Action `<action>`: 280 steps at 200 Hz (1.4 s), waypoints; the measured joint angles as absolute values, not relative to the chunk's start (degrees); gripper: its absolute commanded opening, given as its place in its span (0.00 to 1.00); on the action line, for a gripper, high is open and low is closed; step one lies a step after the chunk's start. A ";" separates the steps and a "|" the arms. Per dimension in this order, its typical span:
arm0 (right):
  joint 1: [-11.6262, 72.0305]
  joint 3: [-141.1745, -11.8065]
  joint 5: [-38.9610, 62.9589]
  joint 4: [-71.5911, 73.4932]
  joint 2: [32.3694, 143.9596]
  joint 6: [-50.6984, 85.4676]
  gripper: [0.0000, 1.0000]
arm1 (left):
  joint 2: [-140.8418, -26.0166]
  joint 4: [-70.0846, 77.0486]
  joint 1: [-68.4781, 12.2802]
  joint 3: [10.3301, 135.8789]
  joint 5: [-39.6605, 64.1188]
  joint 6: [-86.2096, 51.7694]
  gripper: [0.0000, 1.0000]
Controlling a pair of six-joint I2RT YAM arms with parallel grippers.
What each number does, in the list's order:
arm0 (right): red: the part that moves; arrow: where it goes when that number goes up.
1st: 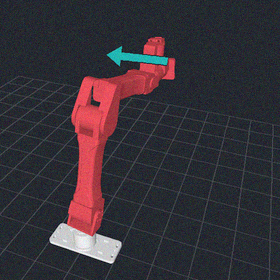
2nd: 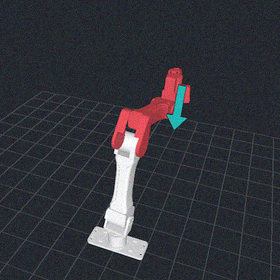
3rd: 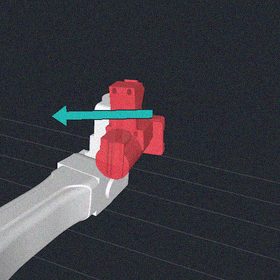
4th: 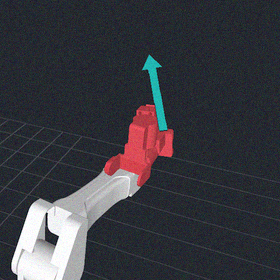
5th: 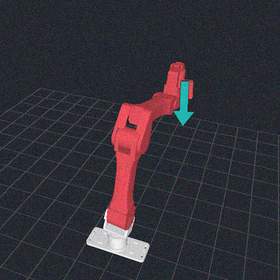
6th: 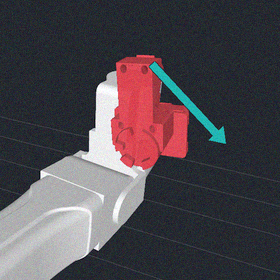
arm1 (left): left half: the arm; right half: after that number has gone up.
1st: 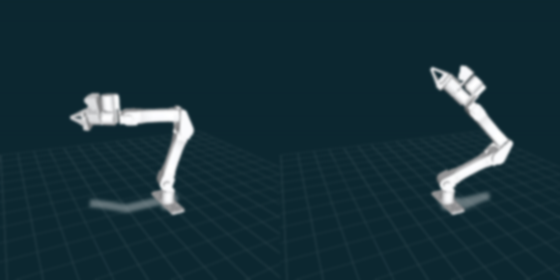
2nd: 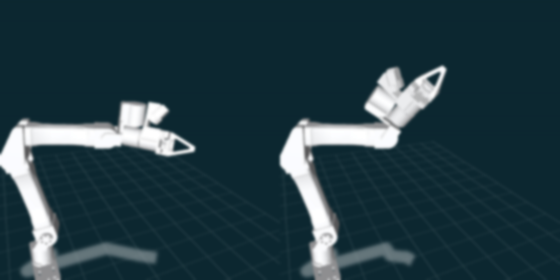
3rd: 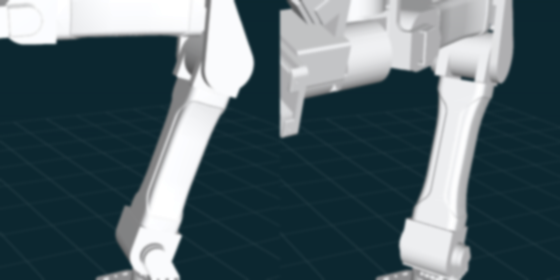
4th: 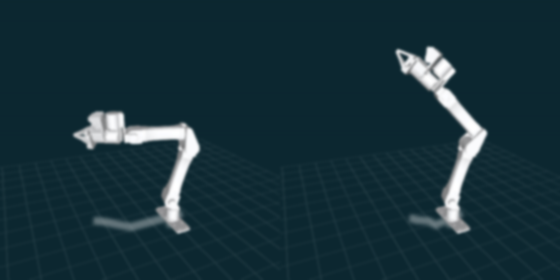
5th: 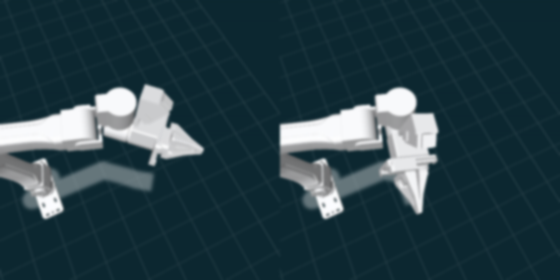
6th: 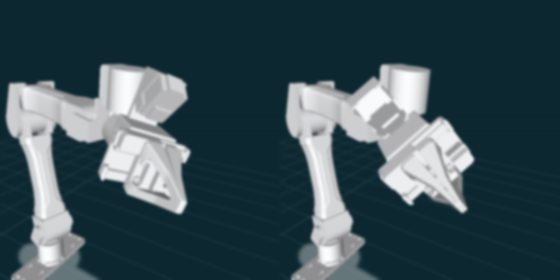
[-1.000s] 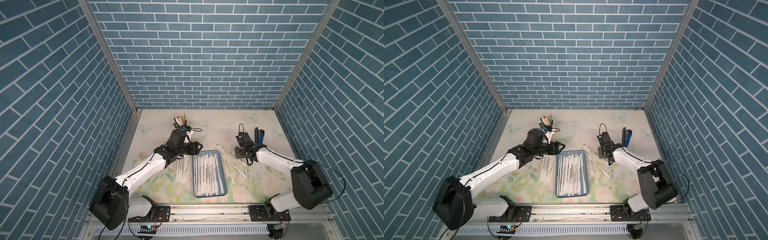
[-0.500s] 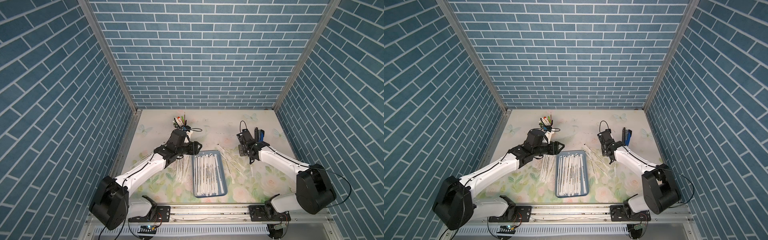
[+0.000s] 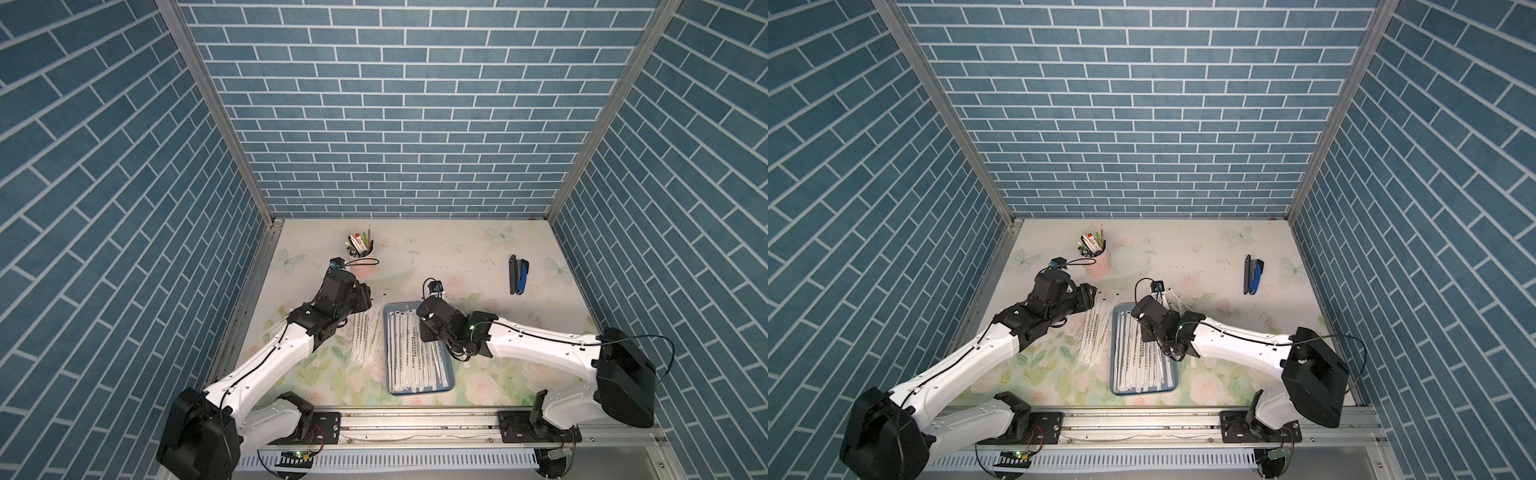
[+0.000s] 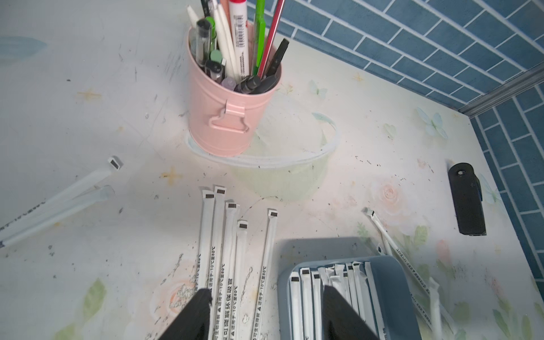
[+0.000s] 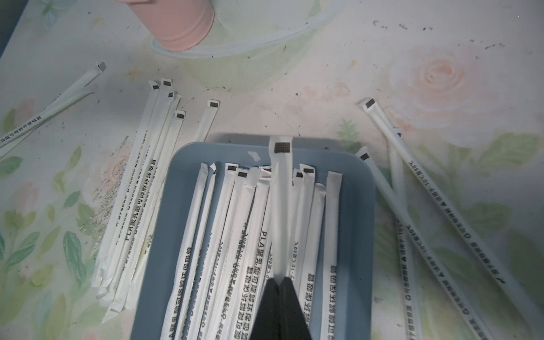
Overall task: Put the straws into the storage box
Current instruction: Pick up the straw from the center of the board, then place the straw in the storage box.
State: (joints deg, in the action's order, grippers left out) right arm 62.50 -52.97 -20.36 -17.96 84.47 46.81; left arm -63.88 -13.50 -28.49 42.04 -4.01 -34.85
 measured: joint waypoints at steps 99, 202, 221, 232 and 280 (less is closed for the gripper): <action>61.32 -47.53 -22.06 -14.87 89.91 53.89 0.09 | -63.88 -12.95 -28.49 39.33 -2.94 -36.12 0.64; 59.68 -47.22 -20.40 -12.95 90.94 54.19 0.17 | -63.88 -12.51 -28.49 38.85 -2.11 -36.25 0.64; 59.40 -47.00 -19.77 -12.08 91.22 54.24 0.19 | -63.88 -12.53 -28.49 38.85 -2.04 -36.25 0.64; 59.35 -46.89 -19.53 -11.33 91.61 54.28 0.20 | -63.88 -12.53 -28.49 38.85 -2.02 -36.25 0.64; 59.33 -45.23 -18.98 -7.97 92.62 57.30 0.20 | -63.88 -12.58 -28.49 38.85 -1.87 -36.21 0.64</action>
State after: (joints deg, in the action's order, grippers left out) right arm 59.33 -45.23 -18.98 -7.97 92.62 57.30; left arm -63.88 -12.58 -28.49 38.85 -1.87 -36.21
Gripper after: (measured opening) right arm 0.200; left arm 0.638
